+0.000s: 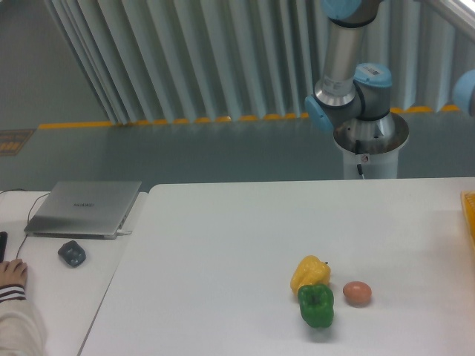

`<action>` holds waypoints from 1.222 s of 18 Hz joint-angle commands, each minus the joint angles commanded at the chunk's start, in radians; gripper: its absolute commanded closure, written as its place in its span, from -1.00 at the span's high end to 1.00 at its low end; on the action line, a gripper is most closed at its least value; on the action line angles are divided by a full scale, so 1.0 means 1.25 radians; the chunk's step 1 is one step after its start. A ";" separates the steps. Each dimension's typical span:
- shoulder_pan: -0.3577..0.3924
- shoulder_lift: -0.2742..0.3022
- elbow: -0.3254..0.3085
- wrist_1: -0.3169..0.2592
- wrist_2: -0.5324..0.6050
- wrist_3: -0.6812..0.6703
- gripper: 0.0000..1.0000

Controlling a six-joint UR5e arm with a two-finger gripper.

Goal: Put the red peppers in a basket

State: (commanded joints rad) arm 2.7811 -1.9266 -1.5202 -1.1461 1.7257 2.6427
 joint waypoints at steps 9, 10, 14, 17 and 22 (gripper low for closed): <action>0.033 -0.018 -0.009 0.027 0.000 0.086 1.00; 0.033 -0.017 -0.009 0.027 0.000 0.086 1.00; 0.039 -0.012 -0.006 0.027 -0.017 0.085 1.00; 0.029 0.002 -0.009 0.016 -0.111 -0.040 1.00; 0.010 0.013 -0.009 -0.007 -0.164 -0.111 1.00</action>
State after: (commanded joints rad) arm 2.7935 -1.9099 -1.5309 -1.1551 1.5202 2.5036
